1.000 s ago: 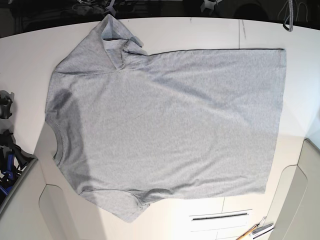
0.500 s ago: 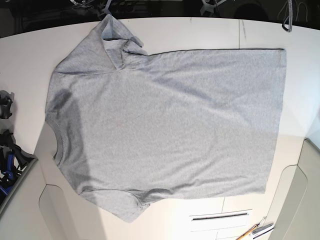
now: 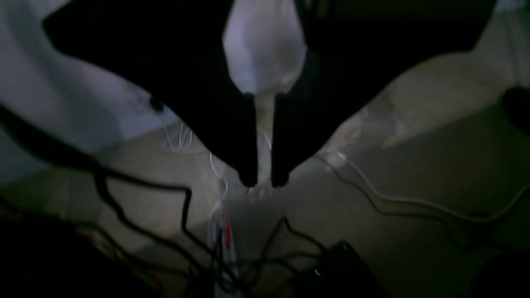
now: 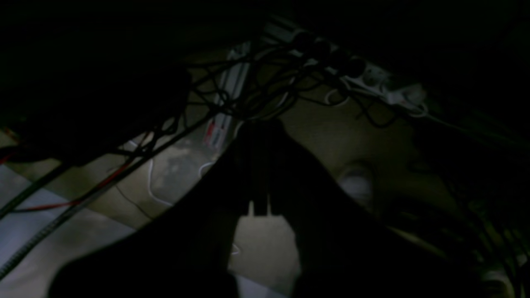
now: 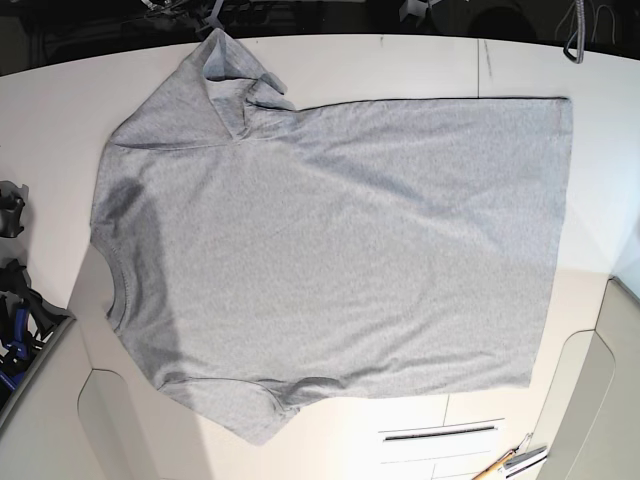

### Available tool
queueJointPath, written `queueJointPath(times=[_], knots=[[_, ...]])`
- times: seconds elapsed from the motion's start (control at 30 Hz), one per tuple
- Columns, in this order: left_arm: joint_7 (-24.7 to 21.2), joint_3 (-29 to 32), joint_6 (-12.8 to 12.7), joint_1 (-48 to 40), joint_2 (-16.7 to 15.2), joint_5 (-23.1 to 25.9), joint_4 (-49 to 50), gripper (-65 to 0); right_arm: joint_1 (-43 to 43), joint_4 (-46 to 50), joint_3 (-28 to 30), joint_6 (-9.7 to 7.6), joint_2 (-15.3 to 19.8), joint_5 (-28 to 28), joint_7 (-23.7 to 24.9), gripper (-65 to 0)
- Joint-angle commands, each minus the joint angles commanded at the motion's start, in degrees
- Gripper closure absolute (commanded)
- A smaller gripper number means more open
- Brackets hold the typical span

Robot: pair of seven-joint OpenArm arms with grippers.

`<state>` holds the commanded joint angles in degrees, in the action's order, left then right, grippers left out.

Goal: Fold the T-shirt properly

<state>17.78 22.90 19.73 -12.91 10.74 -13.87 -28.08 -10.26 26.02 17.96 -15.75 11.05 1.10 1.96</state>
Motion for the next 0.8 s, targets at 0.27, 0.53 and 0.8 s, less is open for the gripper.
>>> queueJointPath(times=[0.27,0.53,0.8], knots=[[0.7,-0.2,0.4,-9.1,5.0,-0.7,-14.7,-9.6,-9.1,11.2,0.0,-2.64,2.7,0.0,0.0,0.0],[0.7,-11.8,0.5,-20.2,6.4,-1.7,-27.0,-9.6,-18.1,22.8,0.0,-2.69,7.7,-0.1,0.0,0.0],[5.0,-22.2,1.3,-31.2,6.4,-5.2,-40.2,-9.6,-30.6,40.3,0.0,-2.67,14.4,-5.6,0.0,0.0]])
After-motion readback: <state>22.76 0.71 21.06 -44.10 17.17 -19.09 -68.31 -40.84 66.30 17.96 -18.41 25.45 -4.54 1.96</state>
